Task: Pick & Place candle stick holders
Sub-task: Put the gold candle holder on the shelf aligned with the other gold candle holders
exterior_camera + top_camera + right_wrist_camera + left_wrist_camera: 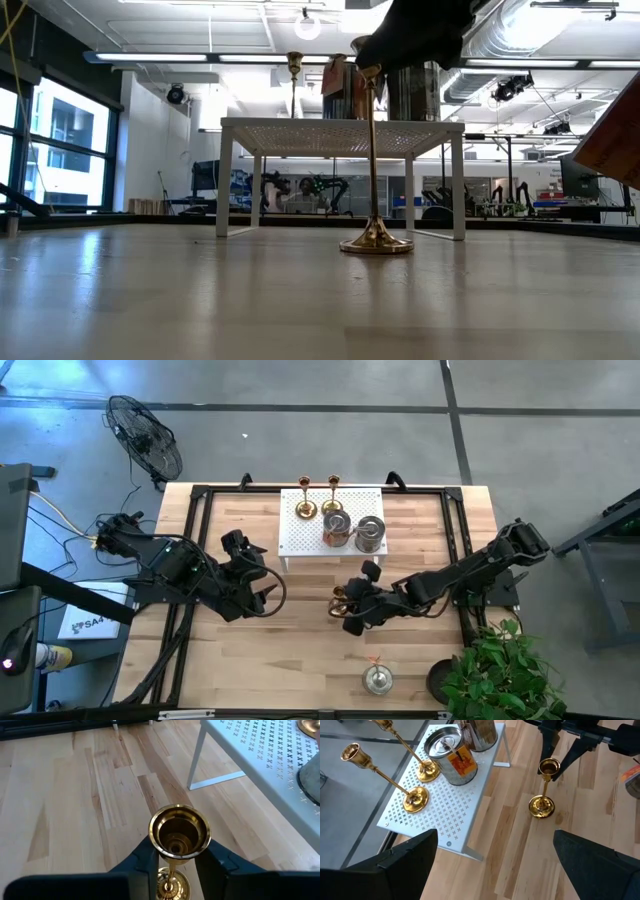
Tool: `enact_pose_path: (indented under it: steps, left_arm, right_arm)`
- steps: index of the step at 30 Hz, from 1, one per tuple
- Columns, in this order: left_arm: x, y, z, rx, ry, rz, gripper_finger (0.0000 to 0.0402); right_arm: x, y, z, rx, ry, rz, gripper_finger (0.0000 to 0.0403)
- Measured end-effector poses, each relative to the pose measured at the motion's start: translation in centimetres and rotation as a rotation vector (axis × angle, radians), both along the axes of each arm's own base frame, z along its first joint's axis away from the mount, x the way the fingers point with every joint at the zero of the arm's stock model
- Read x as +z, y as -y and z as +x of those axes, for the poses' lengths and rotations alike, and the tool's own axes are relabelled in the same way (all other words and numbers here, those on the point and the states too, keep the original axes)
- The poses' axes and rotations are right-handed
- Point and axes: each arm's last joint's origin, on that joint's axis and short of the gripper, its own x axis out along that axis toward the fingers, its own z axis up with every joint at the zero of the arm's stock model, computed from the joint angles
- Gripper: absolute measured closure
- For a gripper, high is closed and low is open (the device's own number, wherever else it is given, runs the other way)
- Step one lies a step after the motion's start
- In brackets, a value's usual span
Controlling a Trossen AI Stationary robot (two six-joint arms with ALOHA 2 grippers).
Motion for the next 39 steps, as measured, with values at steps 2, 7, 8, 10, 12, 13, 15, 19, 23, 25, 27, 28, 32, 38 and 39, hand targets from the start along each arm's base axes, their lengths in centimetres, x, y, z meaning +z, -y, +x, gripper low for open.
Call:
enact_pose_path:
  steps: [2,7,8,10,12,13,15,19,23,25,27,28,32,38,39]
  left_arm:
    - [0.0,0.0,0.0,0.0,-0.001,0.0,0.0011]
    - [0.0,0.0,0.0,-0.001,-0.004,0.001,0.0011]
    - [0.0,0.0,0.0,-0.001,-0.004,0.001,0.0011]
    - [0.0,0.0,0.0,-0.001,-0.004,0.001,0.0011]
    - [0.0,0.0,0.0,-0.001,-0.005,0.002,0.0011]
    - [0.0,0.0,0.0,-0.001,-0.006,0.002,0.0011]
    - [0.0,0.0,0.0,0.0,-0.006,0.002,0.0011]
    - [0.0,0.0,0.0,-0.004,-0.006,0.007,0.0011]
    - [0.2,0.1,0.3,-0.069,-0.007,0.06,0.0011]
    - [0.4,0.3,0.6,-0.112,0.012,0.071,0.0011]
    - [0.8,0.6,1.0,-0.156,0.044,0.081,0.0011]
    - [1.0,0.8,1.2,-0.181,0.064,0.085,0.0011]
    - [1.8,1.2,2.1,-0.315,0.128,0.073,0.0011]
    - [3.0,-0.4,3.3,-0.46,0.205,-0.017,0.0011]
    - [3.1,-0.8,3.4,-0.46,0.215,-0.024,0.0011]
  right_arm:
    - [0.0,0.0,0.0,0.004,0.001,-0.001,0.0315]
    - [0.1,-0.2,0.1,0.012,0.017,0.006,0.0315]
    - [0.2,-0.3,0.1,0.024,0.025,0.003,0.0315]
    - [0.6,-0.7,0.2,0.052,0.05,-0.011,0.0315]
    - [1.4,-1.3,0.3,0.083,0.07,-0.021,0.0315]
    - [1.9,-1.6,0.4,0.096,0.081,-0.028,0.0315]
    - [3.0,-2.2,0.5,0.129,0.102,-0.044,0.0315]
    - [5.8,-3.6,0.2,0.194,0.106,-0.101,0.0315]
    - [9.0,-4.4,-0.6,0.202,0.075,-0.18,0.0315]
    - [10.5,-4.7,-1.2,0.18,0.053,-0.237,0.0315]
    - [12.0,-4.8,-1.9,0.144,0.046,-0.29,0.0315]
    - [12.7,-4.8,-2.3,0.127,0.045,-0.313,0.0315]
    - [14.8,-4.8,-3.5,0.079,0.032,-0.39,0.0315]
    - [18.0,-4.4,-5.0,0.025,0.052,-0.448,0.0315]
    - [18.5,-4.3,-5.2,0.023,0.057,-0.457,0.0315]
